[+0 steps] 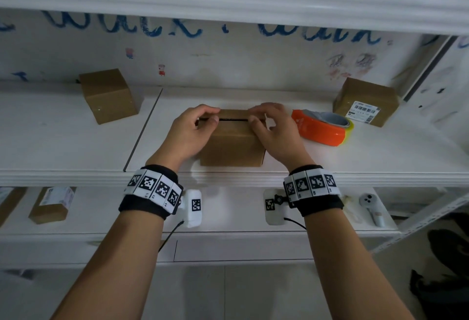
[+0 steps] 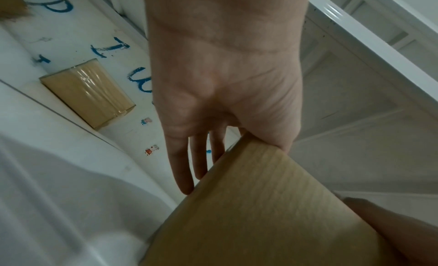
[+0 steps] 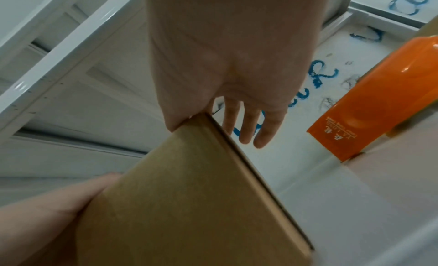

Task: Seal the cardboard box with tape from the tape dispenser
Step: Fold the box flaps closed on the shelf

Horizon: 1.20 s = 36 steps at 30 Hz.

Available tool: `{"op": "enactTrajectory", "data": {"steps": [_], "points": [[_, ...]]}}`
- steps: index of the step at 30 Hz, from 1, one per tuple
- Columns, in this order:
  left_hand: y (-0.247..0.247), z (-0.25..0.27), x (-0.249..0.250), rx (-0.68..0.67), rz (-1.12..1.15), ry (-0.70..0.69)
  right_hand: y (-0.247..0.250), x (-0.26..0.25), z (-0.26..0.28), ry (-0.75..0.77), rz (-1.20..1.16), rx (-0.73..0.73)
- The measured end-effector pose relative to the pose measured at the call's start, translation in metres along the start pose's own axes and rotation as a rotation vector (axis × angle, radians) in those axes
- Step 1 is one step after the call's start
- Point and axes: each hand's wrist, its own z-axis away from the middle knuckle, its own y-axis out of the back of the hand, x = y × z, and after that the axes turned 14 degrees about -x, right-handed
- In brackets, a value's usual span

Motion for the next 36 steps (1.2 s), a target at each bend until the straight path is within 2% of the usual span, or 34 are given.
{"op": "enactTrajectory", "data": {"steps": [7, 15, 20, 26, 29, 33, 36], "points": [[-0.002, -0.005, -0.002, 0.001, -0.011, -0.014, -0.005, 0.005, -0.011, -0.068, -0.033, 0.052], [-0.015, -0.006, -0.005, 0.028, 0.137, -0.015, -0.007, 0.009, -0.01, -0.1, -0.034, 0.032], [-0.01, -0.011, 0.001, 0.008, 0.105, 0.025, -0.008, 0.009, -0.01, -0.092, -0.019, 0.045], [-0.015, -0.01, 0.001, 0.05, 0.185, 0.03, -0.009, 0.009, -0.007, -0.078, -0.038, 0.044], [-0.015, -0.01, 0.001, 0.043, 0.221, 0.05, -0.007, 0.009, -0.005, -0.054, -0.023, -0.004], [-0.014, -0.01, 0.004, 0.037, 0.238, 0.056, 0.02, 0.019, -0.003, -0.041, 0.028, -0.082], [-0.014, -0.009, 0.003, 0.032, 0.235, 0.065, 0.056, 0.032, -0.002, -0.134, 0.122, 0.068]]}}
